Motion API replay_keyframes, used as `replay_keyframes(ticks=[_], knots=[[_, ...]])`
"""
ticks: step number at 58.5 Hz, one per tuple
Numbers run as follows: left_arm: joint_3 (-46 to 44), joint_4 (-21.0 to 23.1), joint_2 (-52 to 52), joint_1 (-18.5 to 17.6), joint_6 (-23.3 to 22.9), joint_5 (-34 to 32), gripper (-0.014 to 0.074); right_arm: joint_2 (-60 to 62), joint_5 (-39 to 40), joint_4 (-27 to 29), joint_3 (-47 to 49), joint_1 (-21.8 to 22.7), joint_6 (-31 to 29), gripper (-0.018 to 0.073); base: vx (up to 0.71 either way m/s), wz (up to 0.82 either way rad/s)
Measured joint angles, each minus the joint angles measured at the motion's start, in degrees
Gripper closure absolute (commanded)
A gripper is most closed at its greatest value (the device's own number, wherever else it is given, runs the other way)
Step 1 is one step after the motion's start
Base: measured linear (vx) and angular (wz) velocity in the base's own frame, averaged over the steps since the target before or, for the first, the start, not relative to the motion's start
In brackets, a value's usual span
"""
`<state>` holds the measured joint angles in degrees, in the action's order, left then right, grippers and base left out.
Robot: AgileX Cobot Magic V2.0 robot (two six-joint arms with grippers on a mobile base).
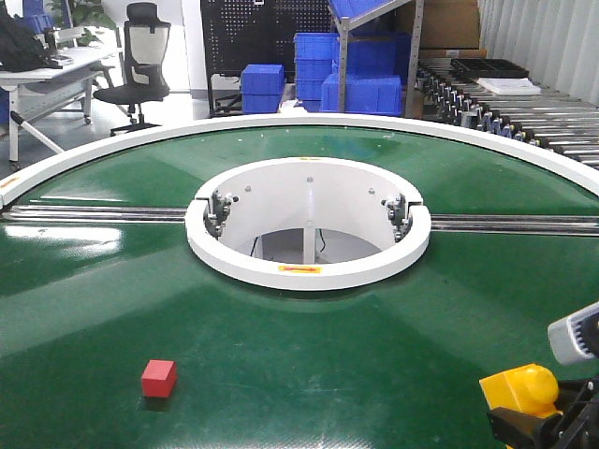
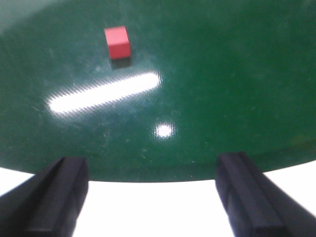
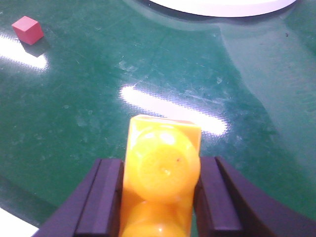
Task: Pick red and yellow blocks into blue bin
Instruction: 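Lower the left gripper onto the red cube and close on it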
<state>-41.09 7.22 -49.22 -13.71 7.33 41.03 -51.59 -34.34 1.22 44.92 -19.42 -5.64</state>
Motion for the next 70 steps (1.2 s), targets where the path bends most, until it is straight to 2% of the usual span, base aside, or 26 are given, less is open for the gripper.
replay_keyframes(ticks=[25,30,38,48,59,70], knots=[[-22.39,-1.21,-38.3,0.0,-0.11,-0.1,-0.0069,0.0,0.05,0.0,0.0,0.0,0.0,0.0303,0.0,0.0],[-27.59,-2.44,-45.23,0.0,-2.19,0.38,-0.0069,0.0,0.05,0.0,0.0,0.0,0.0,0.0305,0.0,0.0],[-35.43,-4.53,-55.56,0.0,-8.0,0.78,-0.0066,0.0,0.05,0.0,0.0,0.0,0.0,0.0305,0.0,0.0],[-43.56,-6.51,-64.77,0.0,-11.45,0.95,-0.0064,0.0,0.05,0.0,0.0,0.0,0.0,0.0305,0.0,0.0],[-49.48,-8.67,-71.23,0.0,-11.88,0.43,-0.0059,0.0,0.05,0.0,0.0,0.0,0.0,0.0305,0.0,0.0],[-52.18,-9.34,-74.14,0.0,-11.93,-1.06,-0.0012,0.0,0.05,0.0,0.0,0.0,0.0,0.0305,0.0,0.0]])
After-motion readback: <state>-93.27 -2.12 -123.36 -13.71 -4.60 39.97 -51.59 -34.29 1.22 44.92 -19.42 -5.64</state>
